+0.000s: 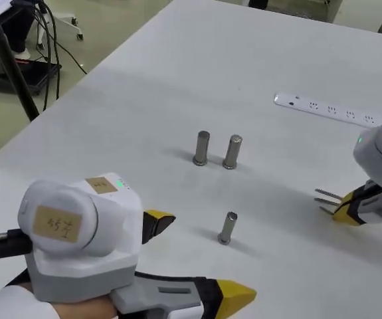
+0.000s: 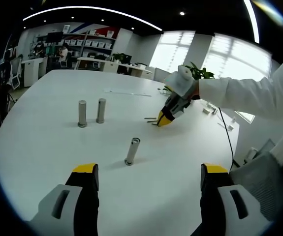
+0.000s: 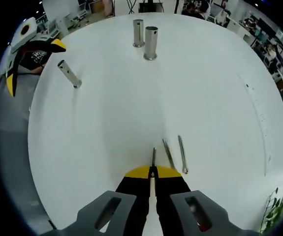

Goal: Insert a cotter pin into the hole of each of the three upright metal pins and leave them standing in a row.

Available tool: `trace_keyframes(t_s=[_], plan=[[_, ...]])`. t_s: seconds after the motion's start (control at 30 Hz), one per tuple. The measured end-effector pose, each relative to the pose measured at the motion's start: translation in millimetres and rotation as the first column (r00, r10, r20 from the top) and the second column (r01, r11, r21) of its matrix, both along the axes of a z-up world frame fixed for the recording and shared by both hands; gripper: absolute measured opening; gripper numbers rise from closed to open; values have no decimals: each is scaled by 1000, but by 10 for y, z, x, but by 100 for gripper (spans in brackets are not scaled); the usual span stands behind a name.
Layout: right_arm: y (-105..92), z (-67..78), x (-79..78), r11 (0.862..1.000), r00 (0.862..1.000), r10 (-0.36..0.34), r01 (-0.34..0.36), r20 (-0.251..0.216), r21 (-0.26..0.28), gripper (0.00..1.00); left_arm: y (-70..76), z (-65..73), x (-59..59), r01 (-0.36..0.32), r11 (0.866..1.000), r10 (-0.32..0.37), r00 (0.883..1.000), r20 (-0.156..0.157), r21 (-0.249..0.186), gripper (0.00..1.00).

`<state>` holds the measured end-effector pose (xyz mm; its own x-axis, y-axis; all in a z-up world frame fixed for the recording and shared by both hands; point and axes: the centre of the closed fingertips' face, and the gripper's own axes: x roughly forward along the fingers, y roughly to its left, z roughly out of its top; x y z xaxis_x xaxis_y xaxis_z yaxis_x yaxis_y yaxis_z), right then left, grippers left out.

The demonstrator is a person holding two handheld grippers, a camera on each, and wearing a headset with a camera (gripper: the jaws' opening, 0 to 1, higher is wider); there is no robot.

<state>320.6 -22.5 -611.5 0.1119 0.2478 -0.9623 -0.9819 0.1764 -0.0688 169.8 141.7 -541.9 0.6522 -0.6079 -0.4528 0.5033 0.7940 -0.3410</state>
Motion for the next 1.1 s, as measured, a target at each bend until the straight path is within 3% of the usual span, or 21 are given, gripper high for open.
trace_keyframes(t_s=[0.13, 0.17, 0.23, 0.5, 0.73, 0.93, 1.1], plan=[[-15, -19, 19, 995, 998, 61, -62, -17, -73, 0, -4, -2, 7, 5, 1000, -5, 1000, 6, 9, 84], [-16, -23, 27, 988, 992, 121, -123, -25, -95, 0, -7, 0, 8, 4, 1000, -5, 1000, 5, 8, 84], [-20, -29, 29, 979, 985, 168, -170, -30, -116, 0, -10, 1, 12, 5, 1000, -5, 1000, 6, 10, 84], [-47, -33, 49, 976, 981, 179, -188, -79, -112, 0, -24, -20, 9, 8, 1000, -8, 1000, -5, 18, 84], [-35, -20, 15, 981, 983, 152, -163, -102, -106, 0, -22, -8, 18, 2, 1000, -2, 1000, -5, 8, 84], [-31, -10, -10, 985, 987, 135, -143, -89, -98, 0, -29, -1, 17, 2, 1000, -2, 1000, -1, 4, 83], [-21, -9, -21, 982, 983, 161, -168, -88, -84, 0, -47, 6, 17, 4, 1000, -4, 1000, 3, 3, 82]])
